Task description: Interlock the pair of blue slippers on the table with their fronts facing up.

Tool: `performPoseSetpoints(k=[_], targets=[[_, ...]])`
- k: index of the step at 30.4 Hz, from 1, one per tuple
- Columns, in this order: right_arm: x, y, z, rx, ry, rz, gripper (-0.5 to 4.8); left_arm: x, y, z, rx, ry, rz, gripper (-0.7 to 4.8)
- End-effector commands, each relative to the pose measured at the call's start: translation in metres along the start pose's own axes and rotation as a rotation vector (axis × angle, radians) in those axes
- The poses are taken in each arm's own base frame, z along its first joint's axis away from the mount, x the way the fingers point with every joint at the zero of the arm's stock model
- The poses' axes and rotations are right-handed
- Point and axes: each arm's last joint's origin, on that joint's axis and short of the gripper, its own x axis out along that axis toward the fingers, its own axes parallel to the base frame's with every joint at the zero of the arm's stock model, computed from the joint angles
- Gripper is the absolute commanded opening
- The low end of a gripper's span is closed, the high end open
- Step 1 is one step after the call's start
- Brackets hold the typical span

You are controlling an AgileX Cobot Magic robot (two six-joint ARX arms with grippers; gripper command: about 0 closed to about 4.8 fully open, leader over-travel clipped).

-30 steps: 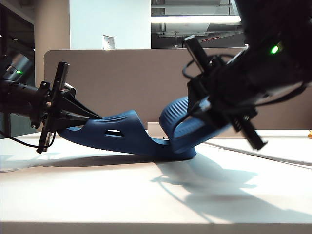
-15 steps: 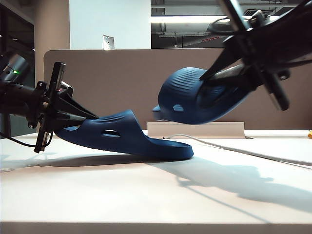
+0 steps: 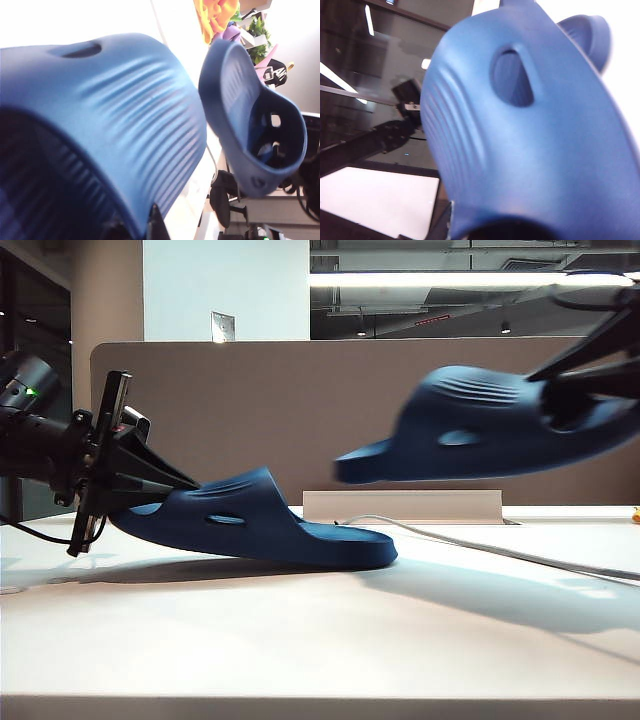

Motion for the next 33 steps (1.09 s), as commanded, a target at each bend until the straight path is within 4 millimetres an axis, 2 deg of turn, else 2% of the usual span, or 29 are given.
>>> performPoseSetpoints(k=[1,3,6,17,24,29,33], targets=[[-0.015,0.0,0.007,-0.035,0.034,0.083,-0.01,-0.001,-0.001,-0.002,0.027,0.014,0.0,-0.06],[-0.024,-0.002,0.01,-0.041,0.033,0.1,-0.02,-0.001,-0.001,-0.003,0.028,0.02,0.002,-0.06],[-0.026,-0.003,0.011,-0.051,0.038,0.11,-0.02,-0.001,0.0,-0.005,0.016,0.028,0.006,-0.06],[-0.015,-0.025,0.015,0.008,0.113,0.128,-0.02,-0.001,0.004,-0.018,0.004,0.088,0.037,-0.06],[-0.009,-0.023,0.037,0.0,0.156,0.174,-0.04,-0.005,0.003,-0.026,0.042,0.134,0.155,-0.06],[-0.005,-0.021,0.053,-0.009,0.188,0.212,-0.05,-0.007,-0.004,-0.019,0.063,0.161,0.21,-0.06],[0.0,-0.028,0.062,0.017,0.217,0.231,-0.05,-0.009,-0.01,-0.012,0.085,0.179,0.288,-0.06]])
